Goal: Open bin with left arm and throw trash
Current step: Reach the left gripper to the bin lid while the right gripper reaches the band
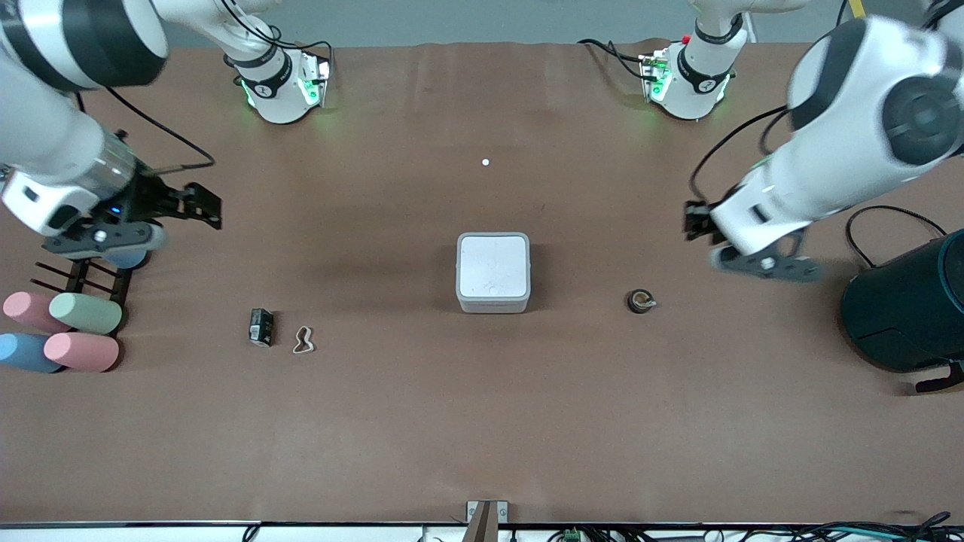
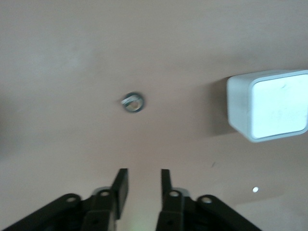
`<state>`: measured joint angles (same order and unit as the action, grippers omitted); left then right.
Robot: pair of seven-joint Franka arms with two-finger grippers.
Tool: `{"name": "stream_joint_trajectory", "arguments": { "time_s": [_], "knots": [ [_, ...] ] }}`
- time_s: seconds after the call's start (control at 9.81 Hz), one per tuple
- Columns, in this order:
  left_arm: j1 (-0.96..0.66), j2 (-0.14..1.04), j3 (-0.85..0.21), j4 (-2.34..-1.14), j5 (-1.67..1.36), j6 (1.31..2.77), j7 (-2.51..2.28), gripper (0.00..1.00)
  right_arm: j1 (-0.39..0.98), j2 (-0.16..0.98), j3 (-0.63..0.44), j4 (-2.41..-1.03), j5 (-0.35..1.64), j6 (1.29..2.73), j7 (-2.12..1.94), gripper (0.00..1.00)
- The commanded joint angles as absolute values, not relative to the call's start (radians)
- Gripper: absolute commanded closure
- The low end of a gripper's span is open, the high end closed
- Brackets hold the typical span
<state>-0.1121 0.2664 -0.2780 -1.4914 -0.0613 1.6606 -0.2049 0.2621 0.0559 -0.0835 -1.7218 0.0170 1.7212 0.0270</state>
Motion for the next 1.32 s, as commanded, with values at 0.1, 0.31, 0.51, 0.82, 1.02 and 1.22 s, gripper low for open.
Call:
{"name": "stream_joint_trajectory", "arguments": {
  "time_s": [0.1,0.31,0.51,0.82,1.02,1.22],
  "knots": [
    [-0.28,0.401,-0.284,-1.454,-0.063,1.793,-0.478,1.0,0.322,0.217,-0.089,-1.755,0.023,1.92,0.031,0.03],
    [-0.366,0.48,-0.282,-1.453,-0.029,1.891,-0.591,1.0,0.337,0.302,-0.089,-1.86,0.023,2.166,0.032,0.03],
    [-0.434,0.559,-0.284,-1.427,0.02,1.956,-0.71,1.0,0.341,0.408,-0.089,-1.868,0.023,2.243,0.032,0.04],
    [-0.482,0.649,-0.275,-1.381,0.037,2.034,-0.741,1.0,0.353,0.472,-0.089,-1.87,0.023,2.334,0.037,0.1],
    [-0.485,0.673,-0.27,-1.376,0.044,2.098,-0.739,1.0,0.347,0.532,-0.091,-1.867,0.021,2.416,0.034,0.12],
    [-0.492,0.698,-0.268,-1.376,0.044,2.163,-0.741,1.0,0.336,0.548,-0.091,-1.862,0.018,2.442,0.026,0.15]
  ]
}}
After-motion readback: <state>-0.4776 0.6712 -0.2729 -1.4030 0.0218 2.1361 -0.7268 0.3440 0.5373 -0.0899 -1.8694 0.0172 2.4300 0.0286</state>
